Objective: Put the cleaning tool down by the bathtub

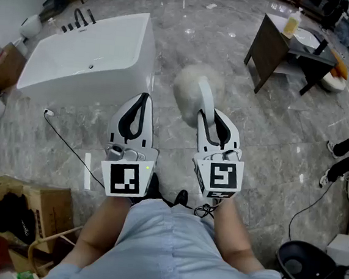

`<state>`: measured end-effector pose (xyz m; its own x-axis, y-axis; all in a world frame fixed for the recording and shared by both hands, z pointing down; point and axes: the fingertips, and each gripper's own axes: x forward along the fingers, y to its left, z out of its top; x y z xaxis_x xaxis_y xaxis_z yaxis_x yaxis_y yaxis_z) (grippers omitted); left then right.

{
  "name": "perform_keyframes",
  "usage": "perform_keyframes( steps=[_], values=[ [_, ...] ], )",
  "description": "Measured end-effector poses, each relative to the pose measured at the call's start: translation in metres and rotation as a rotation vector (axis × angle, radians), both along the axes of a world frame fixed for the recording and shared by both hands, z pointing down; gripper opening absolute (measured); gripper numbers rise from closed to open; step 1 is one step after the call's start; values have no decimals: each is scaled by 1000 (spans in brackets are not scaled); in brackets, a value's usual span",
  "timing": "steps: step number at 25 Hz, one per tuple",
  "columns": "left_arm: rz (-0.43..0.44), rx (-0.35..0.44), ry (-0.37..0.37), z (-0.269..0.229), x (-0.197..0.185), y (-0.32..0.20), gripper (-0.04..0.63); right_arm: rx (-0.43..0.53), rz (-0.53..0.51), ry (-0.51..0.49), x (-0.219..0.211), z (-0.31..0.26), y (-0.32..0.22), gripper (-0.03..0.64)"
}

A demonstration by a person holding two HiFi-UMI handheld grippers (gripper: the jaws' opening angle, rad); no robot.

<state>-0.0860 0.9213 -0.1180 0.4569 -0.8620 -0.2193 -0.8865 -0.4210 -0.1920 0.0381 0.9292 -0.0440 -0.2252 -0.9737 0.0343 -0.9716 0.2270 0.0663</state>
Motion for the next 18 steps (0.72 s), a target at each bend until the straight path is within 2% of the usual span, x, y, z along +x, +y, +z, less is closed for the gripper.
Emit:
perform_keyframes(
  steps=[7,18],
  values=[
    [-7,-4,-3,4,12,-7,15,-10,3,5,16,4,-6,101],
    [-43,-72,-14,36,7,-47,15,-61,65,0,43,30,-44,103]
  ],
)
